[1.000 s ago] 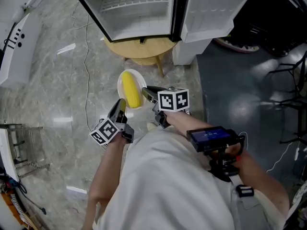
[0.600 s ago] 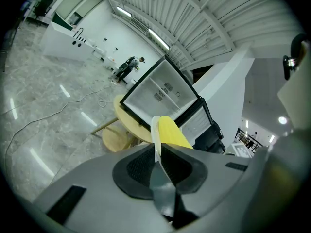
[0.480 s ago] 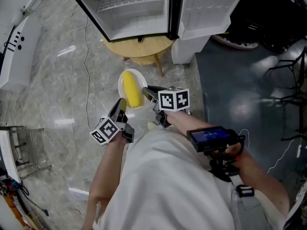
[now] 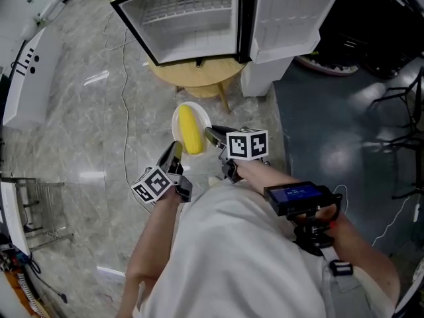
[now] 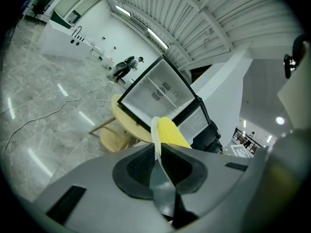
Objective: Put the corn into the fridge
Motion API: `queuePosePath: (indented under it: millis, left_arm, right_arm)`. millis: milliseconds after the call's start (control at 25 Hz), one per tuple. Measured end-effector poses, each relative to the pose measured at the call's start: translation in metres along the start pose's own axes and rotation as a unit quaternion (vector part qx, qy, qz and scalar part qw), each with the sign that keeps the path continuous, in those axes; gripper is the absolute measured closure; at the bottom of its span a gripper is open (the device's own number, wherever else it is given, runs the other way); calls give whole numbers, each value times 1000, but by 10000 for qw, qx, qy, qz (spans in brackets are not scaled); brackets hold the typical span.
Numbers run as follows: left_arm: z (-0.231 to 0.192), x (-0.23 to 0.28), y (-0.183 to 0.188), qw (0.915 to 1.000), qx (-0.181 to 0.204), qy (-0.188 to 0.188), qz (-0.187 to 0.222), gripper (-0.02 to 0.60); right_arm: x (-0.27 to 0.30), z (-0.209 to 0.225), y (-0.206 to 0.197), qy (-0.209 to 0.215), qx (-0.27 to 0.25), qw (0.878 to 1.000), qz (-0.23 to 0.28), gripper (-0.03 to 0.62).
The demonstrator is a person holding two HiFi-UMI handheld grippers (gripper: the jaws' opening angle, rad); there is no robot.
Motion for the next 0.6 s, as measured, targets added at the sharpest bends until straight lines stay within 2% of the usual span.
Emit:
queuePosePath:
  millis: [600]
  left_arm:
    - [-6, 3, -10, 9997, -112, 6, -208, 535]
  right_arm:
    - [-3, 8, -14, -129, 168, 9997, -83, 539]
Point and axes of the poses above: the fingertips, and each gripper's own axes: x forward along the fingers, z to its right, y out of its top, the point moved 2 cm from there along -x, backward along the fingers, and after that the axes turned 14 degrees about -x, right-handed, at the moved point
